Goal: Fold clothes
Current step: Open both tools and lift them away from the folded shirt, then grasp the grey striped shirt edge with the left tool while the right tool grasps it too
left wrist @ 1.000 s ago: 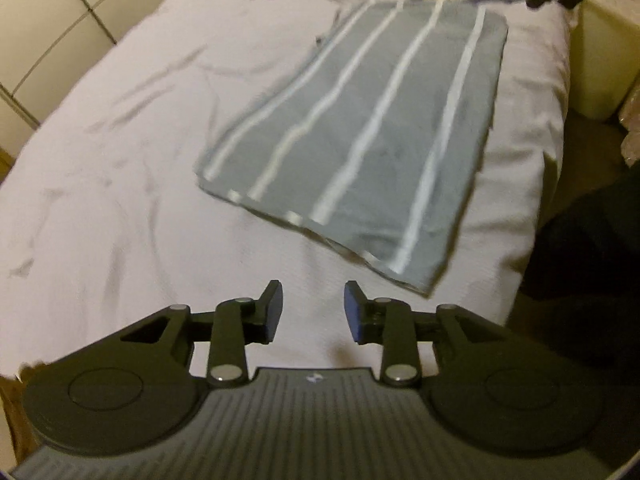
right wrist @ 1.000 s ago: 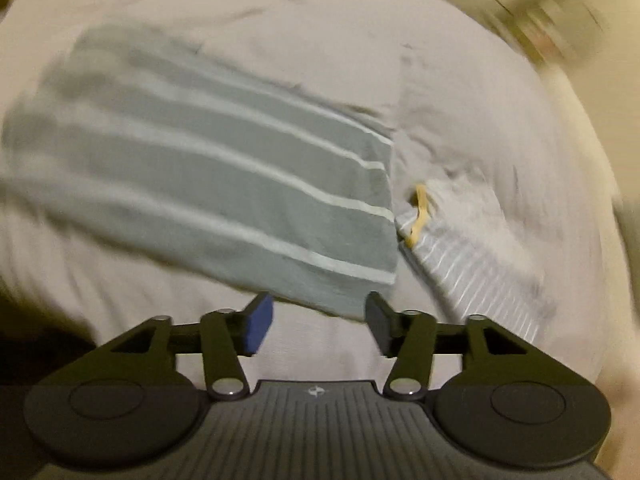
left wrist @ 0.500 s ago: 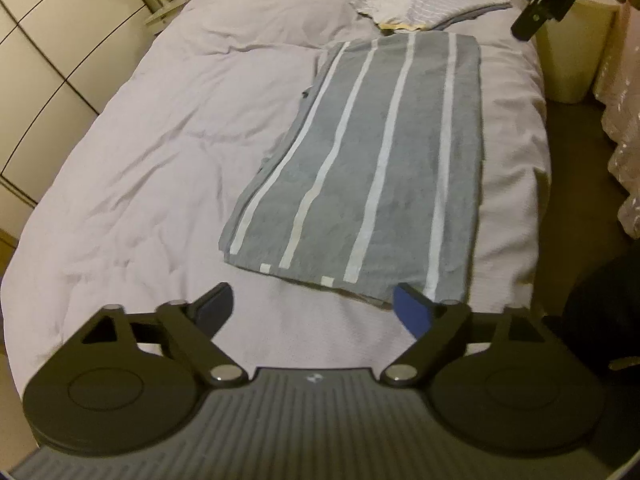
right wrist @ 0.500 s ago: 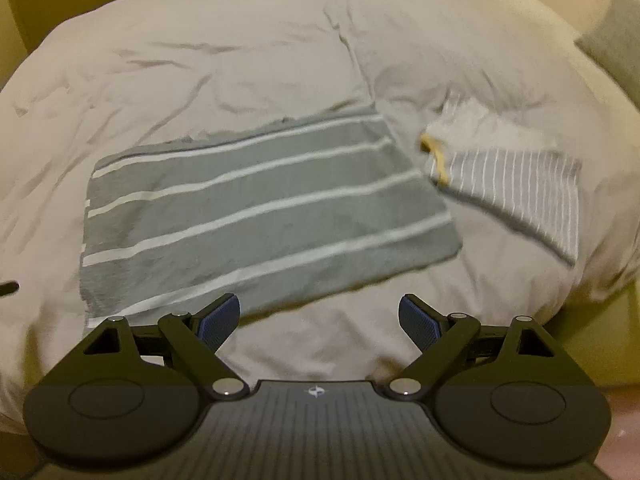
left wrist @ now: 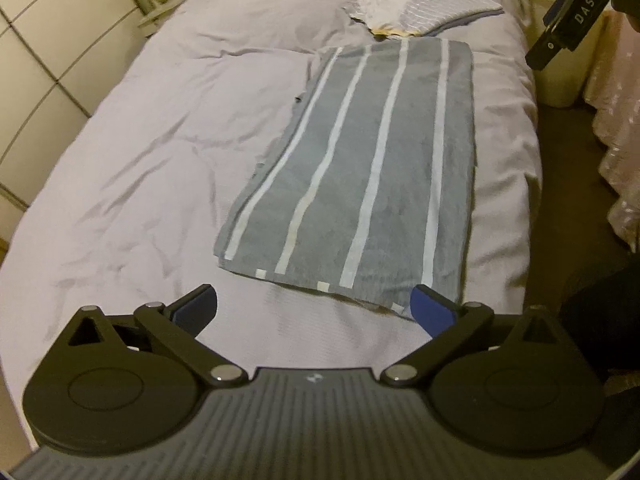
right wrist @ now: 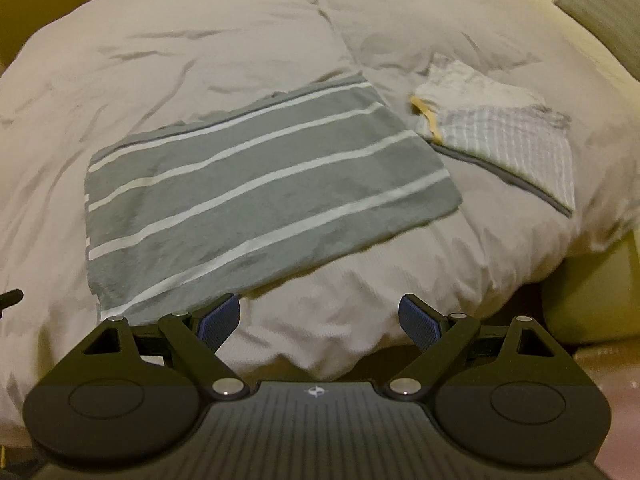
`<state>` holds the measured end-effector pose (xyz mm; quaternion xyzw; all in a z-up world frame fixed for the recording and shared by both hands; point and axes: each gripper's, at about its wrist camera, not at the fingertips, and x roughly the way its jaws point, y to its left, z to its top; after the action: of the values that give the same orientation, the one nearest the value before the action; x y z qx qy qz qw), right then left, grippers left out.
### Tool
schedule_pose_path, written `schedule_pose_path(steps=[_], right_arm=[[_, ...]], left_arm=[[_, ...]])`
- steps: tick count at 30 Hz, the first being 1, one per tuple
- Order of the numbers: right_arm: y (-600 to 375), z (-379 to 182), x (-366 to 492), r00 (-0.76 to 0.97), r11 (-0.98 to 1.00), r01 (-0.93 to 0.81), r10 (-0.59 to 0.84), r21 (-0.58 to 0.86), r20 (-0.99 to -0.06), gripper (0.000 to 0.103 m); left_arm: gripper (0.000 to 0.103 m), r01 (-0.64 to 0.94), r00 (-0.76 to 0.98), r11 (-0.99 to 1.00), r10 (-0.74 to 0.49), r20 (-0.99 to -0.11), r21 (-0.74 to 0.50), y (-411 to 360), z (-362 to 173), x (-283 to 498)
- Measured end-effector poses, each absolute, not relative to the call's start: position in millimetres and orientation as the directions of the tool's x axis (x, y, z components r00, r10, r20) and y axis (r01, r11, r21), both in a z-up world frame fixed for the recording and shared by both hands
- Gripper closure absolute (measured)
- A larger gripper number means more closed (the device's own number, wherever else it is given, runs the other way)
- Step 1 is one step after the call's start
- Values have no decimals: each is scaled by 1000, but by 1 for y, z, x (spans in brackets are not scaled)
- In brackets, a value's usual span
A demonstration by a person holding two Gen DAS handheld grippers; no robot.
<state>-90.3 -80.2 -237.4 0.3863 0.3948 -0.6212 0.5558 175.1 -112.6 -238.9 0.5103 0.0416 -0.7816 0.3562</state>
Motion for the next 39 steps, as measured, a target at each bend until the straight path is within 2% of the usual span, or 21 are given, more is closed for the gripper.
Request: schedule_pose_path(steps=[8,12,15,17,18,21,22,30,31,35,39], right_arm=[[-64,-233,-34,-170,-257,963,-357,-79,-918,15],[-55,-233,-3,-184,-268,959,-355,-89,-916,15],[-50,-238,35,-215,-94,977,-403,-194,-890,26],[-46,-244,65,-207,76,961,-441,-266,-873,31],[-44,-248,77,-193,138,949,-453,-282,-870,31],[-43,-265,110,-157,279,909,-462,-311,-873,33],[-43,-271,119,-149,299,902,-457,-310,-877,33],[-46,-339,164,-192,334,866,-465,-372,-864,33],[-45,-349,170,-195,352,853,-471,-386,-860,33],[-47,-382,189,-215,410,793,-502,-450,-837,33],[-59,-407,190,-269,410,756,-516,-510,-813,33]], left_arm=[[2,479,-336,-839,-448,-828,260,-142,-243,225],[3,391,-350,-875,-429,-833,286,-158,-250,245],[14,293,-339,-881,-459,-821,371,-166,-264,254],[39,195,-320,-862,-507,-800,468,-170,-281,256],[41,152,-323,-855,-518,-792,496,-174,-290,256],[39,11,-353,-827,-529,-771,562,-181,-319,253],[34,-45,-377,-807,-532,-758,589,-183,-328,252],[32,-329,-503,-664,-479,-720,671,-214,-397,241],[28,-358,-520,-643,-465,-717,677,-218,-403,242],[22,-424,-589,-549,-437,-680,720,-230,-420,241],[22,-440,-635,-452,-455,-624,776,-241,-438,233]])
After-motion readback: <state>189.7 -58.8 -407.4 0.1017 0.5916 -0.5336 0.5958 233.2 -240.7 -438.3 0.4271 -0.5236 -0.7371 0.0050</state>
